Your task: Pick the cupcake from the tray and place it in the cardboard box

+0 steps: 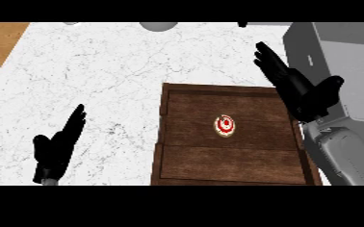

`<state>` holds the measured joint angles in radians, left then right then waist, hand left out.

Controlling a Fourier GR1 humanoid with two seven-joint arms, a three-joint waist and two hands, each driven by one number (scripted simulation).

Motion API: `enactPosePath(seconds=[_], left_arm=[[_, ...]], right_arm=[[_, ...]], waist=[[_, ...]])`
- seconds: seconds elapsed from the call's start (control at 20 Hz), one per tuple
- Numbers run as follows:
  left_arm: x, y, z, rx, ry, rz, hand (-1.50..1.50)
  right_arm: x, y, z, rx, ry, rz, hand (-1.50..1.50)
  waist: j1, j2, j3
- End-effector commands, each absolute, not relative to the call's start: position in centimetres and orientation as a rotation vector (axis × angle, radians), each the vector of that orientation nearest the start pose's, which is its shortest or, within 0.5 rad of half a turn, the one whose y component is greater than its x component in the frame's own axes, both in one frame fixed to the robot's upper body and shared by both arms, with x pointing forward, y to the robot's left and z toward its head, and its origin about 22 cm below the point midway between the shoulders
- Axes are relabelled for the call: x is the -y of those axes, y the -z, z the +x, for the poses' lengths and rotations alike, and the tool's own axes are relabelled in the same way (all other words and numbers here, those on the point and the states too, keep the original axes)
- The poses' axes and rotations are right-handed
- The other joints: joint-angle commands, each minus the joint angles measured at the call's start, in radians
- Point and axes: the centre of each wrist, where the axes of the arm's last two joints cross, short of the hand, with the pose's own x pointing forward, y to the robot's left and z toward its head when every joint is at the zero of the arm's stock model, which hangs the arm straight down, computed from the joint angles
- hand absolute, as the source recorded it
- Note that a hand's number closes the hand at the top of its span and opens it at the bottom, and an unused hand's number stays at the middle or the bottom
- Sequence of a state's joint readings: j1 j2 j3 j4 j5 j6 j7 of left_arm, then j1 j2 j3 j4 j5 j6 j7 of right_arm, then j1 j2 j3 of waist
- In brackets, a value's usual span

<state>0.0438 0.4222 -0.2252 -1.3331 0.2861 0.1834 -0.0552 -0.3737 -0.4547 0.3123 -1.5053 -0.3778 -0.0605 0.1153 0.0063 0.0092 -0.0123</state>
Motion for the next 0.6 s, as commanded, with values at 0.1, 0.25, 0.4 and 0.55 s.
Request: enactPosePath(seconds=[0.1, 0.25, 0.4, 0.55], left_arm=[[-30.1, 0.6, 24.1, 1.5, 0.23, 0.218, 0.0], [-31.5, -3.4, 26.1, 1.661, 0.355, 0.294, 0.0], [-30.6, -3.4, 25.8, 1.664, 0.394, 0.242, 0.0], [-30.3, -4.9, 26.3, 1.699, 0.436, 0.212, 0.0]], right_arm=[[24.9, -13.5, 30.7, 1.777, -0.187, -0.266, -1.5], [28.9, -18.1, 31.1, 1.911, -0.025, -0.58, -1.5], [30.8, -14.3, 29.1, 1.647, -0.115, -0.831, -1.5], [28.6, -13.2, 26.1, 1.679, -0.186, -0.899, -1.5]], waist=[[-0.077, -0.044, 0.008], [-0.17, -0.089, 0.002], [-0.167, -0.065, 0.001], [-0.137, -0.051, 0.005]])
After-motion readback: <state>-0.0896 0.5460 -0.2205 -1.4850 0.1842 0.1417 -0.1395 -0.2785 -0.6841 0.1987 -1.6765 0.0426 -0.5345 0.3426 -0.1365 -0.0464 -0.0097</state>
